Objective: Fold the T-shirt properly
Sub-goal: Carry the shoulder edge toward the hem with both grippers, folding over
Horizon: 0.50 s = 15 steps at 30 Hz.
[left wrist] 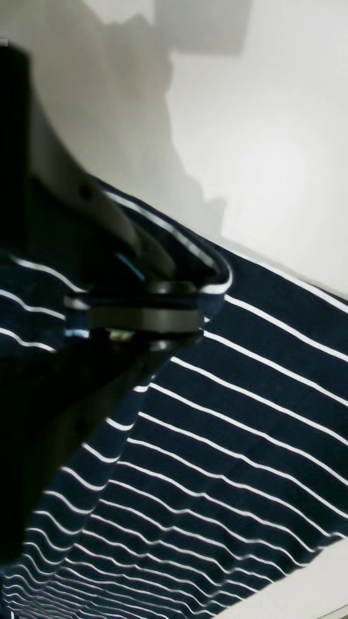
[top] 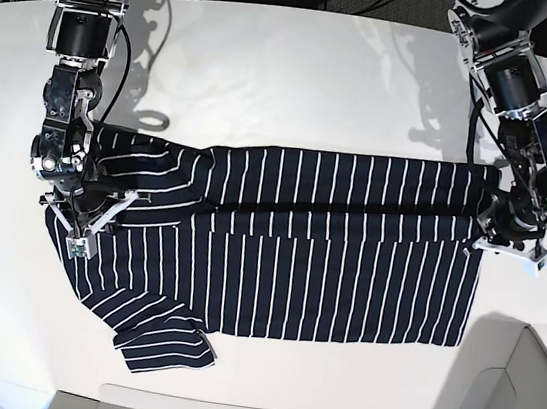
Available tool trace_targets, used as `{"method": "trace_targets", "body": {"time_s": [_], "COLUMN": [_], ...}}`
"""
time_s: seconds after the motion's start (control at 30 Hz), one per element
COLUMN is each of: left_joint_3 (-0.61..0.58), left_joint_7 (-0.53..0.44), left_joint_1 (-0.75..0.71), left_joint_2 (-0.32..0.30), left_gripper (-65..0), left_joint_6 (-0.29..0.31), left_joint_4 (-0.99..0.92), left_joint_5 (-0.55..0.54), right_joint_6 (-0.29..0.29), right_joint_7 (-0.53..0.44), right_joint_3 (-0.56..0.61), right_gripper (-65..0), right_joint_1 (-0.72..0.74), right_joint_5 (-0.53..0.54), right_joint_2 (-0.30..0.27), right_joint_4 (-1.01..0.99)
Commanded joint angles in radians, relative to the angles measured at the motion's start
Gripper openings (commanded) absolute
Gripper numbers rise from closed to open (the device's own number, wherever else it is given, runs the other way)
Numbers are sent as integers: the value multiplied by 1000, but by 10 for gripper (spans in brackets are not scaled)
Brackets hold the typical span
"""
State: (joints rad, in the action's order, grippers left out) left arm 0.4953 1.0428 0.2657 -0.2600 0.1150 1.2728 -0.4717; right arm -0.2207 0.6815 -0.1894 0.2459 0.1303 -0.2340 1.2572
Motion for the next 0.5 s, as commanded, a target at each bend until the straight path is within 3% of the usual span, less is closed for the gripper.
{"method": "trace_targets", "body": {"time_s": [0.0, 0.1, 0.17, 0.47], "left_joint_3": [1, 1, 1, 12], "left_joint_7": [-20, -19, -19, -29], "left_joint_1": [19, 2, -15, -93], "left_joint_2": [-19, -19, -19, -15], "left_gripper": [-520, -429, -440, -452], "left_joint_6": [2, 2, 2, -1], "left_joint_4": [28, 54, 103, 285], "left_joint_5": [-3, -3, -3, -3], "right_joint_6": [5, 5, 5, 5], "right_joint_7": [-24, -24, -24, -24], "right_joint_3": [-6, -11, -12, -54], "right_gripper": [-492, -376, -332, -326], "right_joint_1": [23, 19, 19, -30], "right_joint_5": [2, 4, 7, 9], "right_joint_2": [-8, -8, -11, 2], "right_joint_4": [23, 34, 49, 220]}}
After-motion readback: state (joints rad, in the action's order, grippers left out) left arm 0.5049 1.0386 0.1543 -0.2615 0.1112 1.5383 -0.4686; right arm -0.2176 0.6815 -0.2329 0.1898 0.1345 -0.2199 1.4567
